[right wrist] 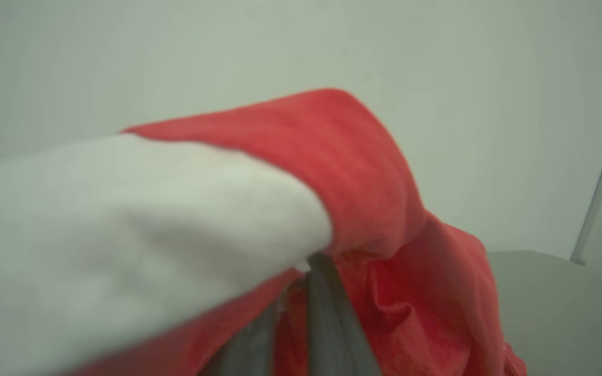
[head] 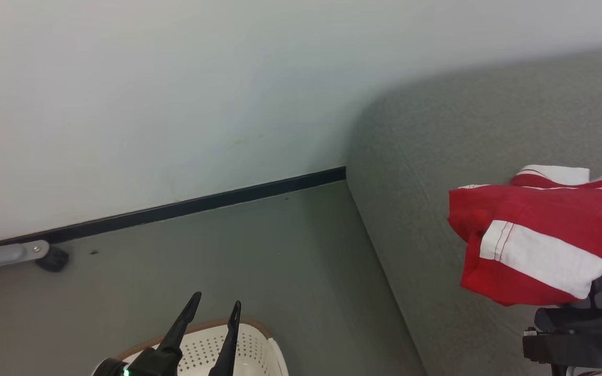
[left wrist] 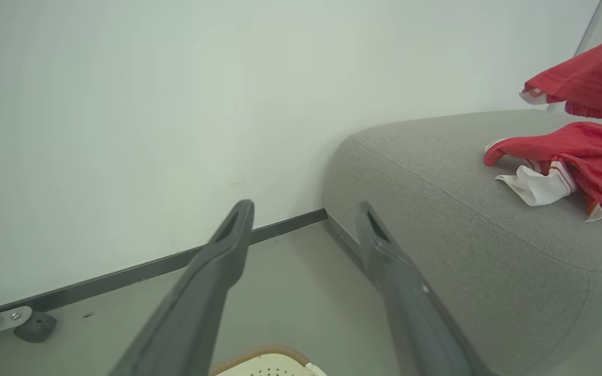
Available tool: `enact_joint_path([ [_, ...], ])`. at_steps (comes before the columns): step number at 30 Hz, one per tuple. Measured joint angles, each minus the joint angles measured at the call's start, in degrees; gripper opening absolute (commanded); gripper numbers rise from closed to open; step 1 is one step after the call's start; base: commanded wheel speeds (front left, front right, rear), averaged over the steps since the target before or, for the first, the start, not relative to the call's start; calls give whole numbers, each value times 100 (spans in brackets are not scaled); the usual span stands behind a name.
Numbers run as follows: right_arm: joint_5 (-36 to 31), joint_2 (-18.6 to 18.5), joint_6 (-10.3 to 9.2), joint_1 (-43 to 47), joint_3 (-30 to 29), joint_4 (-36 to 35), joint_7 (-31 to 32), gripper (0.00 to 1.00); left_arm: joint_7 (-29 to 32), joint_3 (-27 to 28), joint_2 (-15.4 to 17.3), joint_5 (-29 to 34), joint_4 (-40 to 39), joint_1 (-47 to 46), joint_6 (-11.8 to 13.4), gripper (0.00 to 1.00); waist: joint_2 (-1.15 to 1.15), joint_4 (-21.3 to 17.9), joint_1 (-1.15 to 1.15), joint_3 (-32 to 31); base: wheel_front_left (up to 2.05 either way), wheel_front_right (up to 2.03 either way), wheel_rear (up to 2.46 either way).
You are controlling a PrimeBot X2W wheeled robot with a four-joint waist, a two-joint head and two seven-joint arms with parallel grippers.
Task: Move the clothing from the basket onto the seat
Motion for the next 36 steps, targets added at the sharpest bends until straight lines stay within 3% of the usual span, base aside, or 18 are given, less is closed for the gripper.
enact_joint_path([
  [18, -40, 51, 0, 4, -125, -70, -1, 0, 0, 80, -76, 198, -93, -103, -96, 100, 0, -1359, 0, 269, 0, 0, 0],
  [29, -23, 200, 0, 118, -332, -213, -1, 0, 0, 23, -20, 411, -97, -161, -167, 100, 0, -1547, 0, 600, 0, 0, 0],
  [36, 276, 349, -44, 66, -773, -65, 0, 0, 0, 34, 97, 452, -97, -210, -249, 100, 0, -1593, 0, 759, 0, 0, 0],
])
